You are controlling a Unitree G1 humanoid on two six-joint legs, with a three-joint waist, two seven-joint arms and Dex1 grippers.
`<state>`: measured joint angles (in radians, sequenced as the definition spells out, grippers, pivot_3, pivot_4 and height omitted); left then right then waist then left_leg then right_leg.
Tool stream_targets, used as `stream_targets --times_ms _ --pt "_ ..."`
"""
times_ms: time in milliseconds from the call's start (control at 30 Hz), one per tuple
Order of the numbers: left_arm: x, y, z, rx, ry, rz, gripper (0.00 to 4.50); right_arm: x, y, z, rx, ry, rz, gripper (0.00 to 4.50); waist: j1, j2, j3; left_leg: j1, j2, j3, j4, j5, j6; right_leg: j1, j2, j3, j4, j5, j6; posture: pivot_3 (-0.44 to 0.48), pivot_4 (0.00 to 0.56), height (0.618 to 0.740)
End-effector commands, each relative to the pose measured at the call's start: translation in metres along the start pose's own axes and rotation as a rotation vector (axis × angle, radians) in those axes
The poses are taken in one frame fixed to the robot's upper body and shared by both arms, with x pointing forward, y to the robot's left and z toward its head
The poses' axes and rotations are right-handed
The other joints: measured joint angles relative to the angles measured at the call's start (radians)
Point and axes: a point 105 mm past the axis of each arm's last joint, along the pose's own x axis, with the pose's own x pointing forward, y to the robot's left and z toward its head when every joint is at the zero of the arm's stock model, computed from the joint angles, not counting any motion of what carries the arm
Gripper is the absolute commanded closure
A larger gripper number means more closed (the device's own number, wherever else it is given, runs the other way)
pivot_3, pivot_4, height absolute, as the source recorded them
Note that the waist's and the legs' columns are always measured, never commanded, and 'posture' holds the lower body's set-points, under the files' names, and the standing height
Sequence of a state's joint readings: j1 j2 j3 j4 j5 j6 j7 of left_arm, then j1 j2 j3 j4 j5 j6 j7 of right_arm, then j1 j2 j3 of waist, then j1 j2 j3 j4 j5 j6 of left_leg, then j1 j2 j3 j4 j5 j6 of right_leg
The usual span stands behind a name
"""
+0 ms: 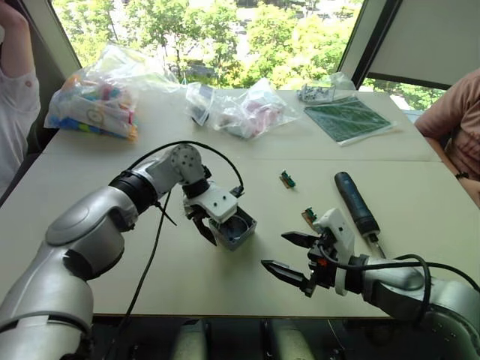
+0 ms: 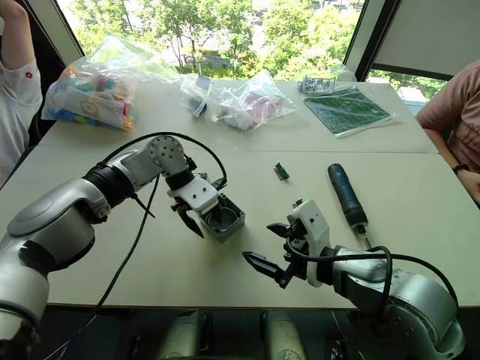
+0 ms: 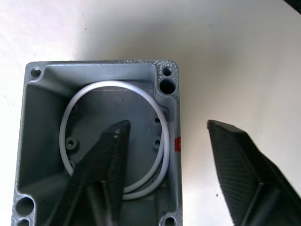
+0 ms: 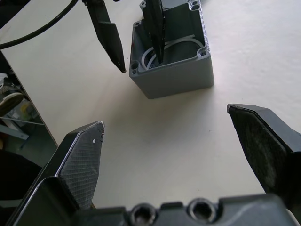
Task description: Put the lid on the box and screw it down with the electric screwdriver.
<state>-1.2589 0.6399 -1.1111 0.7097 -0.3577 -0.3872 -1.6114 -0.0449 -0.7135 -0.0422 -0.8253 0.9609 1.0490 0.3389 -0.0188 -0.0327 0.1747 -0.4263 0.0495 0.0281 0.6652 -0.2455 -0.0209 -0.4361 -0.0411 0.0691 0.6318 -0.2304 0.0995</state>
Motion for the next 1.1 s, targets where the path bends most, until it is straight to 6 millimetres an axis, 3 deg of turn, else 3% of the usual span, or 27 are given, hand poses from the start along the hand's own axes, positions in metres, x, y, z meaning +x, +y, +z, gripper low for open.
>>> stream_targets --times_ms 33,133,233,333,433,533,767,1100 --pt "-0.074 0.013 0.031 -0.099 -0.090 0.246 1.41 -0.006 0.007 0.017 -0.051 0.002 0.128 0.00 -0.001 0.000 0.001 -0.001 0.000 0.000 0.000 0.000 0.000 0.000 0.000 0.000 0.000 0.000 0.000 0.000 0.150 0.740" --pt "-0.114 0.008 0.044 -0.278 -0.233 0.422 1.41 -0.011 0.005 0.042 -0.078 -0.043 0.212 0.00 -0.001 0.000 0.001 0.000 0.000 -0.001 0.000 0.000 0.000 0.000 0.000 -0.001 0.000 0.000 0.001 0.000 0.150 0.740" --pt "-0.148 0.000 0.012 -0.623 -0.159 0.752 1.41 -0.011 -0.002 0.071 -0.099 -0.120 0.261 0.00 -0.003 0.001 0.001 0.000 0.001 -0.001 0.000 0.000 0.000 0.000 0.000 -0.001 0.000 -0.001 0.001 0.000 0.150 0.740" --pt "-0.158 -0.001 -0.013 -0.974 -0.204 1.048 1.41 -0.004 -0.005 0.095 -0.114 -0.170 0.326 0.00 -0.005 0.002 0.000 0.003 0.001 -0.001 -0.001 0.000 0.001 0.002 0.000 -0.001 0.003 -0.001 0.003 0.000 0.150 0.740" --pt "-0.141 -0.014 -0.029 -1.283 -0.192 1.145 1.41 0.007 0.002 0.095 -0.156 -0.121 0.391 0.00 0.008 0.001 0.001 0.004 0.001 -0.003 0.000 0.000 0.001 0.002 0.000 -0.003 0.006 0.000 0.007 0.000 0.150 0.740" --pt "-0.124 -0.024 -0.033 -1.431 -0.203 1.189 1.41 0.014 0.007 0.093 -0.189 -0.095 0.435 0.00 0.006 0.001 0.001 0.000 0.000 -0.005 0.001 0.000 0.001 0.001 -0.001 -0.006 0.006 -0.001 0.009 0.000 0.150 0.740" --pt "-0.078 -0.031 -0.070 -1.735 -0.187 1.192 1.41 0.036 0.016 0.090 -0.226 -0.116 0.472 0.00 0.002 0.001 0.001 0.005 -0.001 -0.005 0.001 0.000 0.001 0.001 -0.001 -0.006 0.012 -0.001 0.009 0.000 0.150 0.740" --pt "-0.070 -0.018 -0.088 -1.889 -0.081 1.107 1.41 0.042 0.024 0.075 -0.157 -0.180 0.402 0.00 0.004 0.001 0.001 0.005 -0.003 -0.004 0.000 0.000 0.000 0.001 -0.003 -0.006 0.013 -0.001 0.008 0.000 0.150 0.740"
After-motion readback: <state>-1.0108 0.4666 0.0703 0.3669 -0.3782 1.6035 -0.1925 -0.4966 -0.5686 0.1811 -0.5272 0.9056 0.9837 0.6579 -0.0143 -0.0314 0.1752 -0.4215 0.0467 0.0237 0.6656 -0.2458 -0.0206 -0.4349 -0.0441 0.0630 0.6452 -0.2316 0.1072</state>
